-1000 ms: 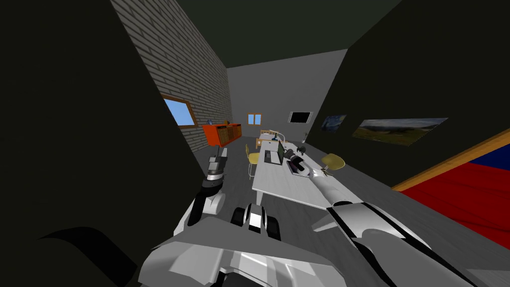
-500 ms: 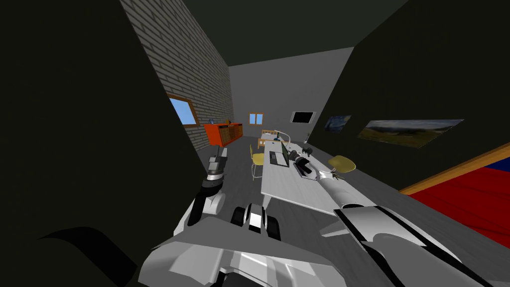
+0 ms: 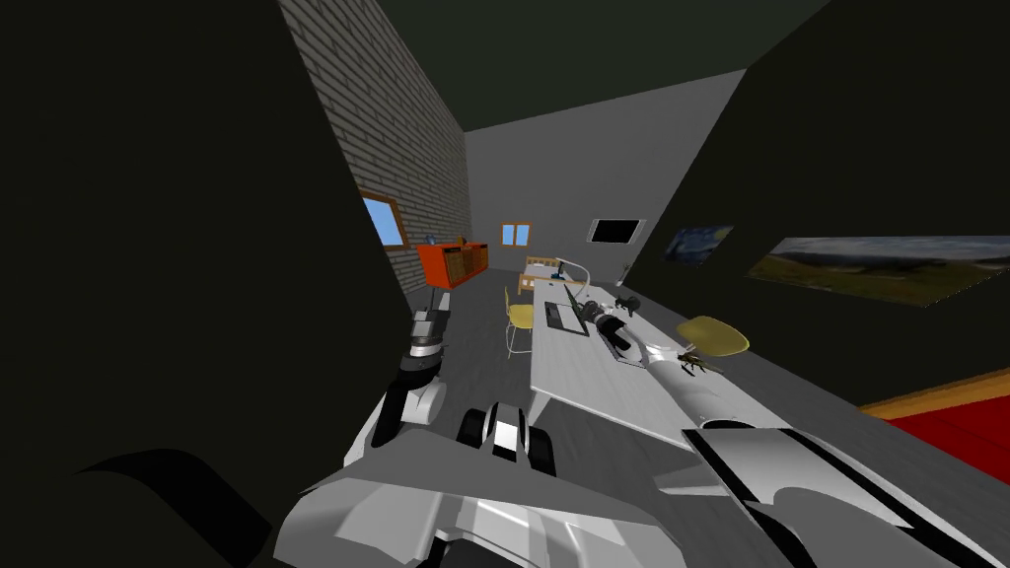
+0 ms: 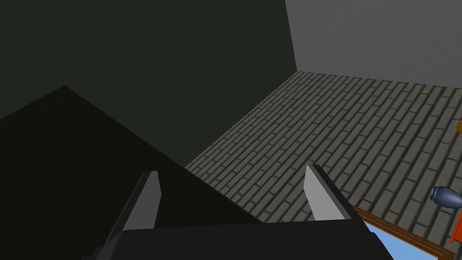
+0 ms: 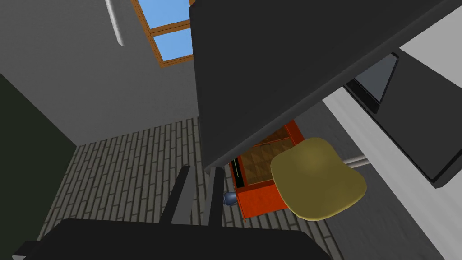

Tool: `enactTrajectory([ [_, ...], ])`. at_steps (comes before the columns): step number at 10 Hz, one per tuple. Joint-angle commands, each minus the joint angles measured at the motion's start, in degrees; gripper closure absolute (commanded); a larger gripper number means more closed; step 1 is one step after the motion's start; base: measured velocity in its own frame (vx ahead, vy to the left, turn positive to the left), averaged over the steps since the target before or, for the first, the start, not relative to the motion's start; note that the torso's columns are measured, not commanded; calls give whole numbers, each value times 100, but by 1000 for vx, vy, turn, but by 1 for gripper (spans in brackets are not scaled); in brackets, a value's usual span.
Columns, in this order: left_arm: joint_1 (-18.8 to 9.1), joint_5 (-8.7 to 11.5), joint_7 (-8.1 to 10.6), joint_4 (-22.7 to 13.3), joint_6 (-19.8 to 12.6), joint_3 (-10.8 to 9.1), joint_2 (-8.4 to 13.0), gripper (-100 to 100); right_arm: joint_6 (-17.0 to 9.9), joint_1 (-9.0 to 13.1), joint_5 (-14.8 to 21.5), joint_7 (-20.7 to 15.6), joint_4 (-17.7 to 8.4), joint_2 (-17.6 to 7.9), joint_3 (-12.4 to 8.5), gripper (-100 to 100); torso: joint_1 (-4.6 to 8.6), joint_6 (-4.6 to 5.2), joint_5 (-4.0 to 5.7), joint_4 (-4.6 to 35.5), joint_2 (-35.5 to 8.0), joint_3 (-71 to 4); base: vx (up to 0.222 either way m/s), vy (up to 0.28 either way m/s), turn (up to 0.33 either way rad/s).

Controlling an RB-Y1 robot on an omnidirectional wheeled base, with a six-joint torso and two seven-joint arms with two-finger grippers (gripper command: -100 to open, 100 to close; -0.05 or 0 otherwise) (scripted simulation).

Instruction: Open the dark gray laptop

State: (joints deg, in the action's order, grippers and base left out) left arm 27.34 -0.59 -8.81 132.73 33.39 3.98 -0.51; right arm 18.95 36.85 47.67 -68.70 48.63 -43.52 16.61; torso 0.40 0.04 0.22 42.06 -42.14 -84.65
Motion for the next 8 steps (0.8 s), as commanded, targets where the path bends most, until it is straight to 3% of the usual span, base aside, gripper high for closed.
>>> enactTrajectory([
  [1, 2, 0, 0, 1, 0, -1, 0, 0, -126, -416, 270, 73, 196, -185, -306, 100, -9, 9, -6, 1, 17, -12, -59, 7, 303],
  [4, 1, 0, 0, 0, 0, 0, 0, 0, -257, -870, 510, 170, 365, -321, -702, 100, -46, -6, -25, 25, -19, 11, -55, 2, 238],
  [6, 2, 0, 0, 1, 0, -1, 0, 0, -257, -1109, 510, 170, 365, -321, -702, 100, -43, 1, -23, 21, -9, 6, -4, 14, 31],
  [7, 2, 0, 0, 1, 1, -1, 0, 0, -388, -1357, 750, 267, 535, -458, -954, 100, -40, -3, -22, 19, -3, 1, -36, 29, 237],
  [8, 1, 0, 0, 0, 0, 0, 0, 0, -388, -1525, 750, 267, 535, -458, -1026, 100, -46, -11, -23, 22, -15, 8, -52, 21, 331],
])
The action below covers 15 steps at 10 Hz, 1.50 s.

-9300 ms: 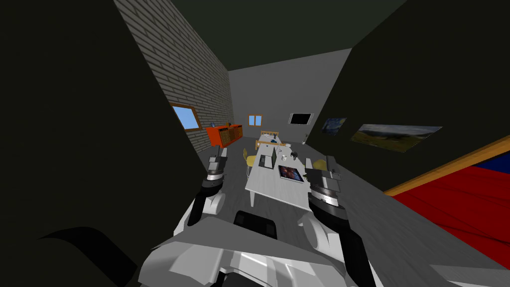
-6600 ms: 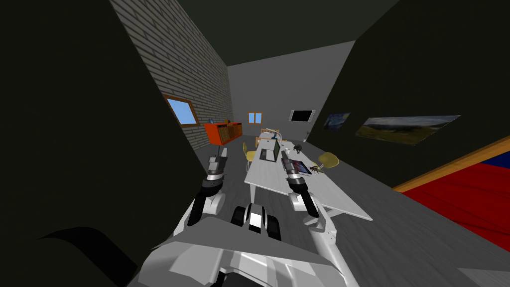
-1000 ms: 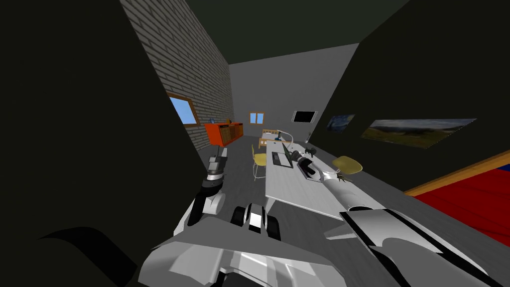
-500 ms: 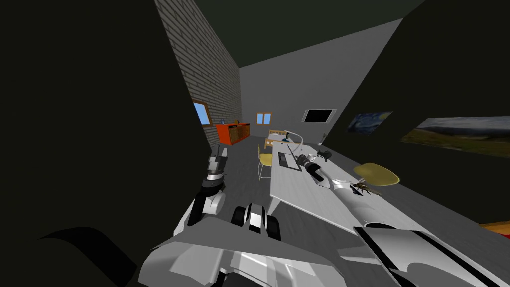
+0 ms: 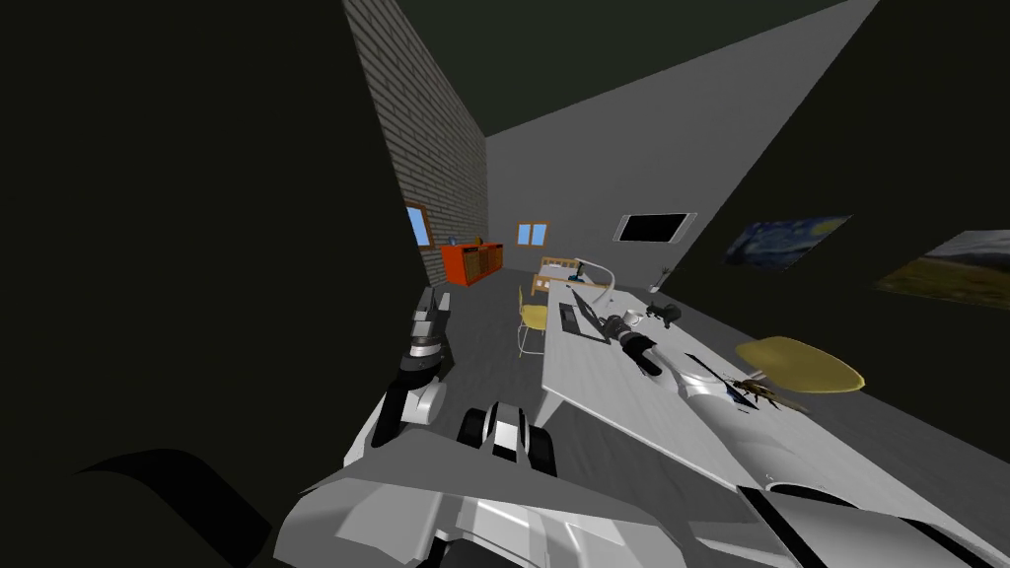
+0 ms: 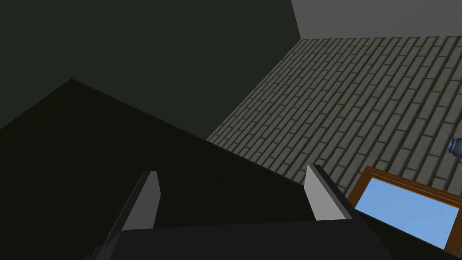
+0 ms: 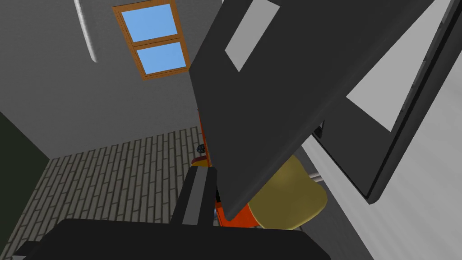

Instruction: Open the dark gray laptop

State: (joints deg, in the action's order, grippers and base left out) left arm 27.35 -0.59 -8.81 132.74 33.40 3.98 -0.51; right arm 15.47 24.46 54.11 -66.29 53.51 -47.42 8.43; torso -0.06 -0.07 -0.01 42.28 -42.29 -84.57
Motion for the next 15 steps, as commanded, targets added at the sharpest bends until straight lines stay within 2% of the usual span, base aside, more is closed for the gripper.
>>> enactTrajectory([
  [1, 0, 0, 0, 0, 0, 0, 0, 0, -40, -340, 107, 26, 47, -68, -208, 100, 2, 3, 0, 2, -6, 5, -17, 19, 138],
  [2, 1, 0, 0, 0, 0, -1, 0, 0, -171, -512, 347, 124, 217, -205, -439, 100, 8, 13, 1, 1, 1, 1, -25, 31, 212],
  [3, 0, 0, 0, 0, 0, 0, 0, 0, -171, -685, 347, 124, 217, -205, -532, 100, 5, 5, 1, 1, 0, 1, -40, 17, 308],
  [4, 0, 0, 0, 0, 0, 0, 0, 0, -171, -809, 347, 124, 217, -205, -532, 100, 8, 5, 2, 1, -2, 2, -13, 3, 104],
  [5, 1, 0, 0, 0, 0, -1, 0, 0, 6, -639, 291, 154, 48, -347, -561, -100, 15, 14, 4, -1, 4, -1, -2, 37, 18],
  [7, 2, 0, 0, 0, 0, -1, 0, 0, 100, -593, 255, 278, -13, -534, -530, -100, -4, 6, -3, -1, 7, -4, 4, 53, 21],
  [10, 1, 0, 0, 0, 0, 0, 0, 0, 335, -479, 165, 587, -166, -1000, -452, -100, 3, 7, 0, 2, -3, 3, -3, 72, 24],
  [11, 1, 0, 0, 0, 0, 0, 0, 0, 382, -456, 147, 648, -197, -1094, -436, -100, 4, 6, 1, 1, 0, 1, -1, 68, 20],
  [12, 1, 0, 0, 0, 0, 0, 0, 0, 327, -423, 173, 603, -212, -1005, -425, -100, 9, 8, 2, 0, 1, 1, 0, 28, 0],
  [13, 2, 0, 0, 0, 0, -1, 0, 0, 351, -417, 169, 606, -225, -1014, -428, 0, 20, 8, 6, -1, 2, 0, 0, 7, 0],
  [15, 2, 0, 0, 0, 0, -1, 1, 0, 349, -417, 170, 605, -223, -1013, -428, 0, 16, 8, 5, 0, 1, 0, 0, 0, 0],
])
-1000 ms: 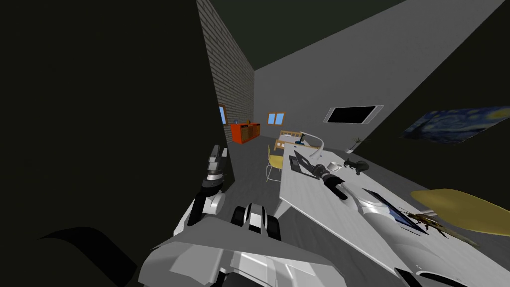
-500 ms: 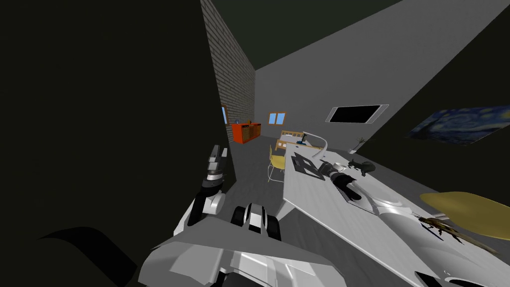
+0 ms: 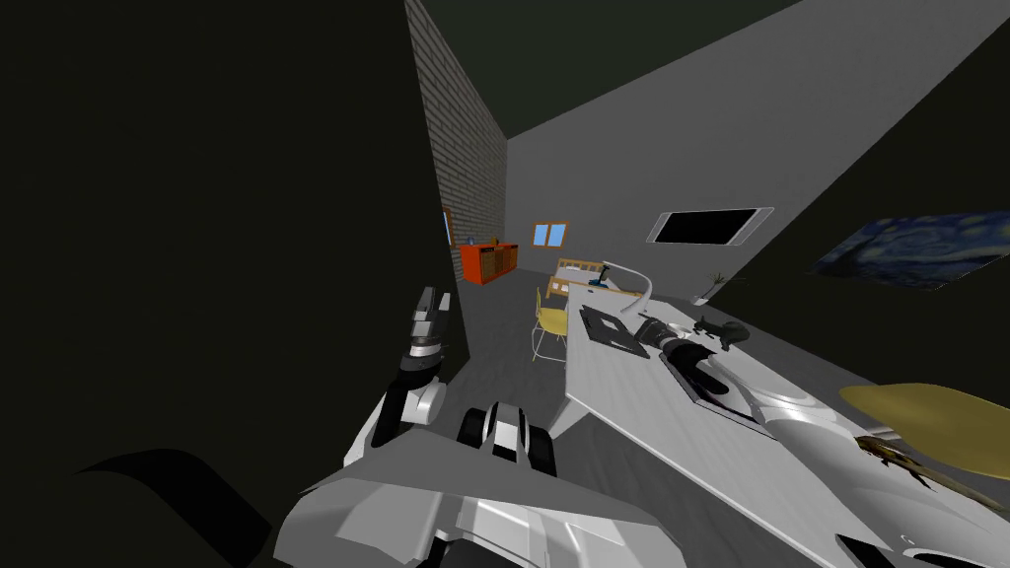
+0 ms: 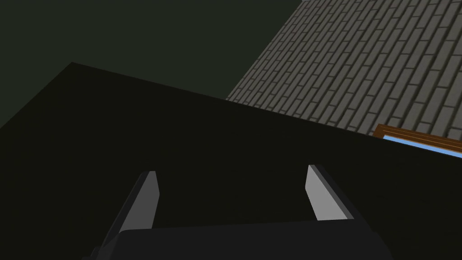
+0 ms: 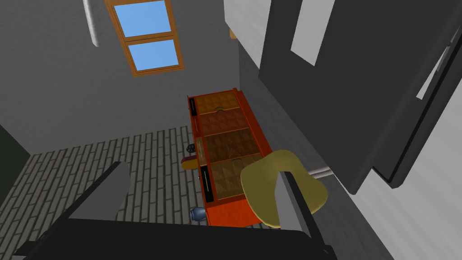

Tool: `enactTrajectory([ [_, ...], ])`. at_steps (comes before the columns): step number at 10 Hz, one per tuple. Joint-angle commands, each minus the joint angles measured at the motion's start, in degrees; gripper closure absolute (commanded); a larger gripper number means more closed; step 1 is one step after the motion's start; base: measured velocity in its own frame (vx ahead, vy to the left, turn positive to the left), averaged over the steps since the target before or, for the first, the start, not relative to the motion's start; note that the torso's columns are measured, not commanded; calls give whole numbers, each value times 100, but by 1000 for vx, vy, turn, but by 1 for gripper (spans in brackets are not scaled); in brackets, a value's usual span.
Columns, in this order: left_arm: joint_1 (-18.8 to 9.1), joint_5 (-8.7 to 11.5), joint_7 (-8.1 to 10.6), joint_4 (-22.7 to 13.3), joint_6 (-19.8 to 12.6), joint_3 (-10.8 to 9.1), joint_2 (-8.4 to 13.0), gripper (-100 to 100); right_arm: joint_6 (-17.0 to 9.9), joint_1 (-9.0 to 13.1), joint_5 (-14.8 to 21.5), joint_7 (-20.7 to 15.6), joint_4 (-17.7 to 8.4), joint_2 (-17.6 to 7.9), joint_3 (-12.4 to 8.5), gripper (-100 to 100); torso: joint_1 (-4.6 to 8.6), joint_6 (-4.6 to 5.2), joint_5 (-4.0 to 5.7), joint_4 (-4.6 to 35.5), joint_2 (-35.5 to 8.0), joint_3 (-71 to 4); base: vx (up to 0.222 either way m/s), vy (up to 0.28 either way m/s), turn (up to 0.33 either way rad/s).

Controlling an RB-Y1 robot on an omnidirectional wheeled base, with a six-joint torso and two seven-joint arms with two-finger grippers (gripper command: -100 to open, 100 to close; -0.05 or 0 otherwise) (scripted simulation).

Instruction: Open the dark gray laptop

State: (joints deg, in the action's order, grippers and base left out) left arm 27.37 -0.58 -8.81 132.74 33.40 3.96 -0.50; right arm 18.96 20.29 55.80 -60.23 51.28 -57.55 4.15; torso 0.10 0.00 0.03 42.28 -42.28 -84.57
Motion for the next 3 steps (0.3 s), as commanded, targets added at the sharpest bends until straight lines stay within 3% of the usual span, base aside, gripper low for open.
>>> enactTrajectory([
  [1, 0, 0, 0, 0, 0, 0, 0, 0, 0, 0, 0, 0, 0, 0, 0, 0, -7, 0, -3, 0, 0, 0, 0, 0, 0],
  [3, 0, 0, 0, 0, 0, 0, 0, 0, 0, 0, 0, 0, 0, 0, 0, 0, -11, -1, -4, 1, -1, 0, 0, 0, 0],
])
